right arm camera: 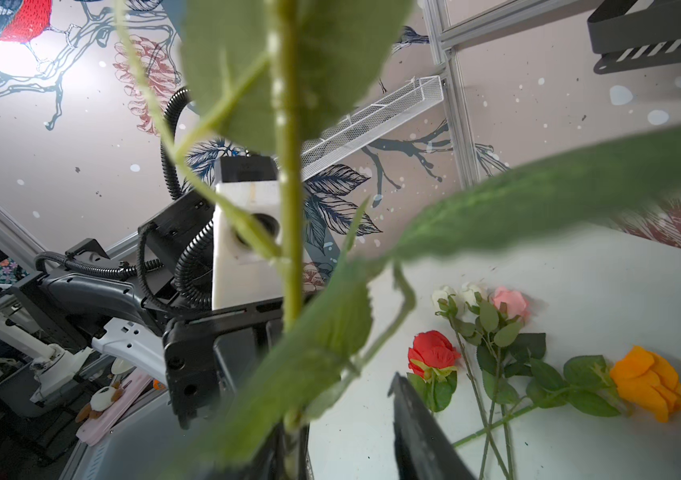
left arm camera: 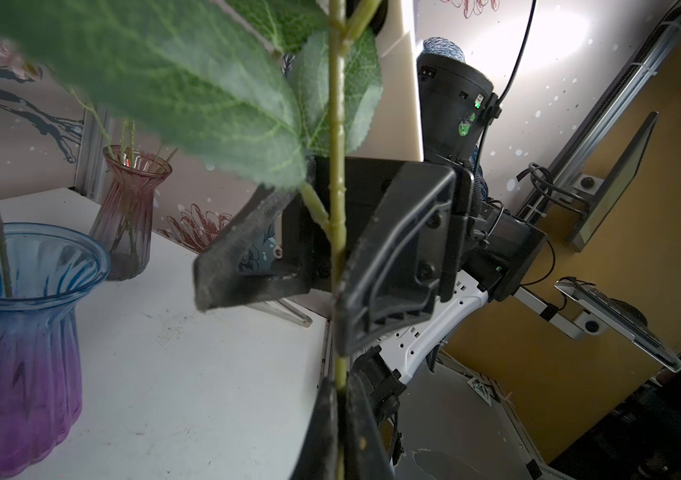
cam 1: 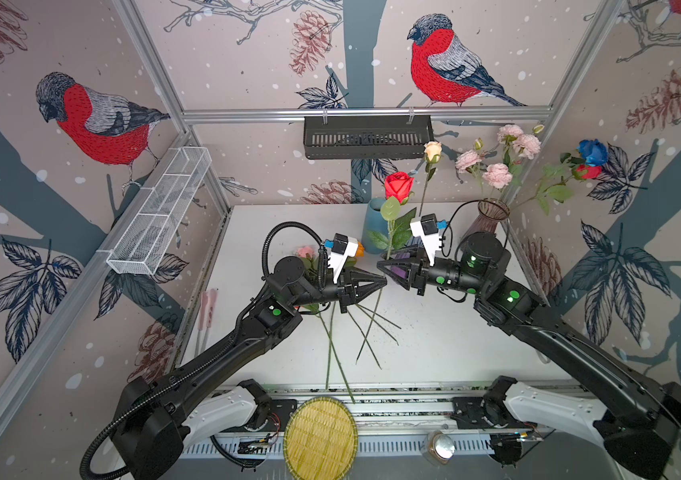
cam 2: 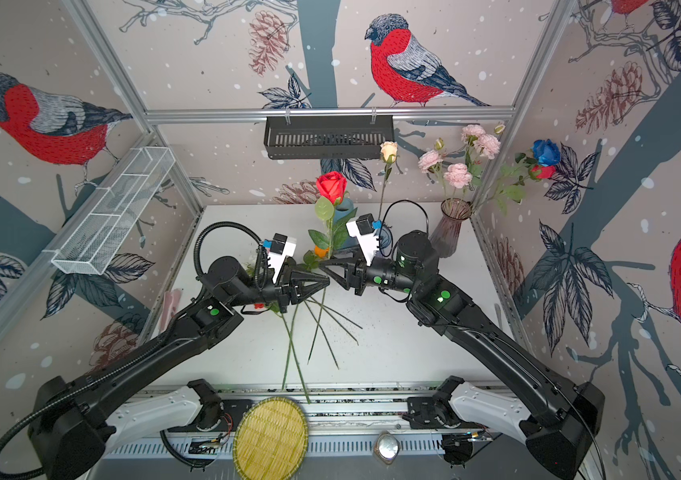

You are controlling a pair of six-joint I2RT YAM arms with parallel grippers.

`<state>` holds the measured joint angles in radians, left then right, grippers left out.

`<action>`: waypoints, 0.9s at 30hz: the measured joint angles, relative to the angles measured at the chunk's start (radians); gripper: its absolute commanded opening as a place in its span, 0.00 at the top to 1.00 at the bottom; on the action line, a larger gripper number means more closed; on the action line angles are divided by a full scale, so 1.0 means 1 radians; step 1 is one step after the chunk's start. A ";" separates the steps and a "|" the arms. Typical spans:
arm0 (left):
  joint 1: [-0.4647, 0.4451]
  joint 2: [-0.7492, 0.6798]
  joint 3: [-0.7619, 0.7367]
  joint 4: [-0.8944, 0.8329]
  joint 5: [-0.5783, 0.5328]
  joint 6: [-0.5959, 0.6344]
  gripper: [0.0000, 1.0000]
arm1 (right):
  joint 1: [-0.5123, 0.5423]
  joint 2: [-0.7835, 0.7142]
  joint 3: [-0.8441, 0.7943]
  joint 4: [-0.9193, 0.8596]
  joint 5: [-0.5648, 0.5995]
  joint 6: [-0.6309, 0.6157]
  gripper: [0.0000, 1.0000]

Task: Arrange the flowers into the vase
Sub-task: 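Carry the red rose toward the purple-blue vase with the right gripper while the left releases, then lower the red rose into the purple-blue vase with right gripper while left withdraws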

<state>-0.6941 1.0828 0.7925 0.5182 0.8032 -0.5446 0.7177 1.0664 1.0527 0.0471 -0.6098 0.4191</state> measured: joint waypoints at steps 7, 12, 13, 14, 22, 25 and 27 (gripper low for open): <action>-0.008 0.017 0.007 0.008 -0.039 0.022 0.53 | -0.016 0.008 0.027 -0.003 -0.035 0.023 0.99; -0.009 0.013 0.020 -0.052 -0.103 0.052 0.44 | -0.060 0.006 0.093 -0.053 -0.032 0.011 0.98; -0.009 0.002 0.020 -0.077 -0.127 0.064 0.44 | -0.071 0.006 0.122 -0.080 -0.020 -0.008 0.98; -0.009 -0.019 0.020 -0.119 -0.163 0.079 0.45 | -0.083 0.007 0.163 -0.112 0.004 -0.034 0.98; -0.009 -0.304 -0.047 -0.466 -0.543 0.185 0.43 | -0.119 0.014 0.392 -0.229 0.367 -0.221 0.99; -0.009 -0.436 -0.086 -0.590 -0.660 0.194 0.43 | -0.122 0.016 0.395 -0.203 0.565 -0.270 0.99; -0.009 -0.522 -0.115 -0.658 -0.721 0.194 0.43 | -0.124 0.030 0.398 -0.181 0.674 -0.295 0.99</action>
<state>-0.7029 0.5610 0.6777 -0.1398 0.0826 -0.3508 0.5938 1.0962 1.4506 -0.1337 0.0639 0.1238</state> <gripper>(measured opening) 0.573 0.075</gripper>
